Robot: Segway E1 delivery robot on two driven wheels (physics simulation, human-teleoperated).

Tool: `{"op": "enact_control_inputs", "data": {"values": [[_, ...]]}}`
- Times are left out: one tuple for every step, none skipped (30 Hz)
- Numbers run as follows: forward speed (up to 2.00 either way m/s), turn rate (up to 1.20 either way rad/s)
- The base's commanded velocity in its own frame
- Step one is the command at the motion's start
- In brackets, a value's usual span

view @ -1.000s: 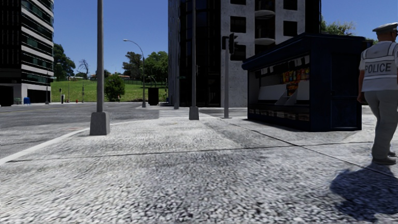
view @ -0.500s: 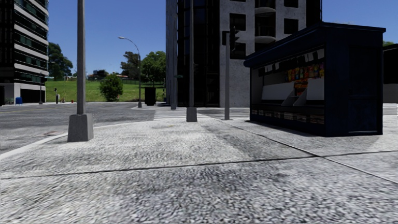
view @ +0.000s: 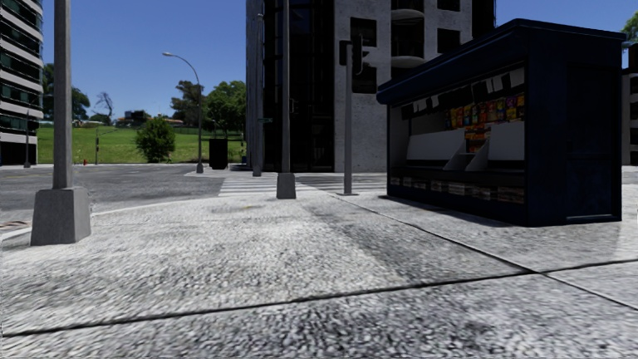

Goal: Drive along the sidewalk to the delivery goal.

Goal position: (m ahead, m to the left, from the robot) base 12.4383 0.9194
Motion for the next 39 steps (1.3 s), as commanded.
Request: {"op": "enact_control_inputs", "data": {"values": [[1.18,-0.25],[1.18,-0.25],[1.18,-0.16],[1.18,-0.16],[1.18,0.0],[1.18,0.0],[1.18,0.0],[1.18,0.0],[1.18,0.0],[1.18,0.0],[1.18,0.0],[1.18,0.0],[1.18,0.0],[1.18,0.0],[1.18,0.0],[1.18,0.0],[1.18,0.0],[1.18,0.0],[1.18,0.0],[1.18,0.0],[1.18,0.0],[1.18,0.0],[1.19,0.0],[1.19,0.0],[1.2,0.0],[1.24,0.0],[1.27,0.0],[1.27,0.0],[1.28,0.0],[1.28,0.0],[1.28,0.0],[1.28,0.0],[1.28,0.0],[1.31,0.0],[1.31,0.0],[1.37,0.0],[1.41,0.0],[1.43,0.0],[1.43,0.0]]}}
